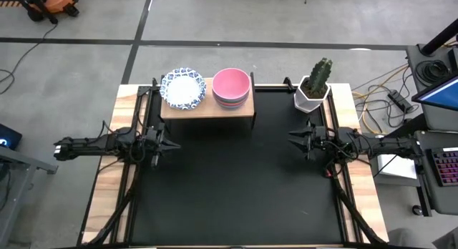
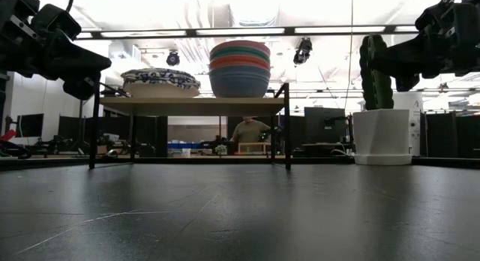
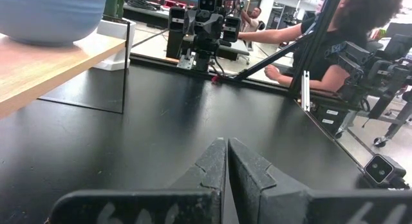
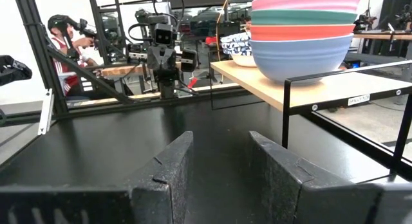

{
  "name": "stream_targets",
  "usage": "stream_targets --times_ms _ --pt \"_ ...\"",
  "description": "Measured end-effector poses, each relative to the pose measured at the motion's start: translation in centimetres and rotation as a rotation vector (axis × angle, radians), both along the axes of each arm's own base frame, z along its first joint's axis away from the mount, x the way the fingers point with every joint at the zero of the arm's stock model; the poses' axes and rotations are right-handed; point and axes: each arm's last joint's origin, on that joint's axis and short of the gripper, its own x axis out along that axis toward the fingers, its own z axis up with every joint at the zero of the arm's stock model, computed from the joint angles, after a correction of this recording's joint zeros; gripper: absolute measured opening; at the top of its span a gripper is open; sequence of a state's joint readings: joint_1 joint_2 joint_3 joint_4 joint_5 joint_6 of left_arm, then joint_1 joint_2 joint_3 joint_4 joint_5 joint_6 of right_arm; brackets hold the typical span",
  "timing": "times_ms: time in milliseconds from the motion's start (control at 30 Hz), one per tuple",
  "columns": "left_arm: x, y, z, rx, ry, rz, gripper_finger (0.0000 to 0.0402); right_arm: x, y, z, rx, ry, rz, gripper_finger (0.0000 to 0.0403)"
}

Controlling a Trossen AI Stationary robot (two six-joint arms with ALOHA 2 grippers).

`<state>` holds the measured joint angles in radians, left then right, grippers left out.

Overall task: Place and stack bowls onto a shelf
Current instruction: Return to Home Position

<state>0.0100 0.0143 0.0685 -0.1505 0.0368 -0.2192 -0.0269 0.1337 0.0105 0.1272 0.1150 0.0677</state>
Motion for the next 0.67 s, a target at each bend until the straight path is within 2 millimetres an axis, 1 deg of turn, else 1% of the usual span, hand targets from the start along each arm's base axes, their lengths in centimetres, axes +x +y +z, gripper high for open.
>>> stream_targets --times_ms 200,667 --pt "0.0 0.0 0.0 0.0 0.0 0.0 0.0 0.0 0.0 0.0 0.0 0.0 0.0 0.0137" --pt "0.0 0.0 0.0 0.0 0.0 0.0 0.0 0.0 0.0 -0.01 0.0 0.0 0.0 0.0123"
